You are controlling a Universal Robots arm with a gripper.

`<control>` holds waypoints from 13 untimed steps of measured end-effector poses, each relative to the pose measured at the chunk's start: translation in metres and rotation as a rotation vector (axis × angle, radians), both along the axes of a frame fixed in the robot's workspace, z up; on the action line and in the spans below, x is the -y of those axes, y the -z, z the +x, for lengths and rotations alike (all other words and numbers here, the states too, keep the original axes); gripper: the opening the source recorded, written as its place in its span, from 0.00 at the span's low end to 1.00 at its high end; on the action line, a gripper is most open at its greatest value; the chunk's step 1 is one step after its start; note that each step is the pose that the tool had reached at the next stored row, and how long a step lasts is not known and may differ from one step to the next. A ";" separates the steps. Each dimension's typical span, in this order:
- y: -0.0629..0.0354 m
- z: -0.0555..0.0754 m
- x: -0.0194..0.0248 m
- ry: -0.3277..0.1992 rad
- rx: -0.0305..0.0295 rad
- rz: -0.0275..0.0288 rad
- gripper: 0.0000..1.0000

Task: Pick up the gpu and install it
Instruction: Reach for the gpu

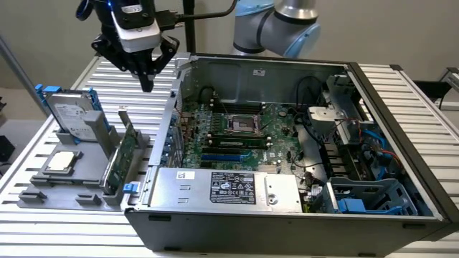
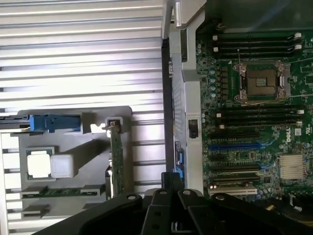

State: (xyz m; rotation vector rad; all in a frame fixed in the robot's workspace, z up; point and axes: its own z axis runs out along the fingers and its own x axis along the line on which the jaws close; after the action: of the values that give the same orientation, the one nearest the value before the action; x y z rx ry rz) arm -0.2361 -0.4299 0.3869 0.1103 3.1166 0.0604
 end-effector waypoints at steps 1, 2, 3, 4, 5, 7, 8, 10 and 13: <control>0.0007 -0.004 0.0005 0.000 0.0000 -0.0004 0.11; 0.0014 -0.009 0.0010 0.000 0.0000 -0.0008 0.11; 0.0020 -0.013 0.0014 0.000 0.0000 -0.0012 0.11; 0.0028 -0.018 0.0019 0.000 0.0000 -0.0016 0.11; 0.0034 -0.022 0.0023 0.000 -0.0001 -0.0020 0.11; 0.0048 -0.032 0.0032 0.000 -0.0001 -0.0030 0.11; 0.0055 -0.036 0.0037 0.000 0.0000 -0.0036 0.11; 0.0068 -0.045 0.0045 0.000 -0.0001 -0.0050 0.11; 0.0088 -0.059 0.0056 0.000 0.0000 -0.0078 0.11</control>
State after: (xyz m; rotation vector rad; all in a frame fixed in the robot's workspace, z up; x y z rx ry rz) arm -0.2949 -0.4355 0.3781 0.1099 3.1166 0.0483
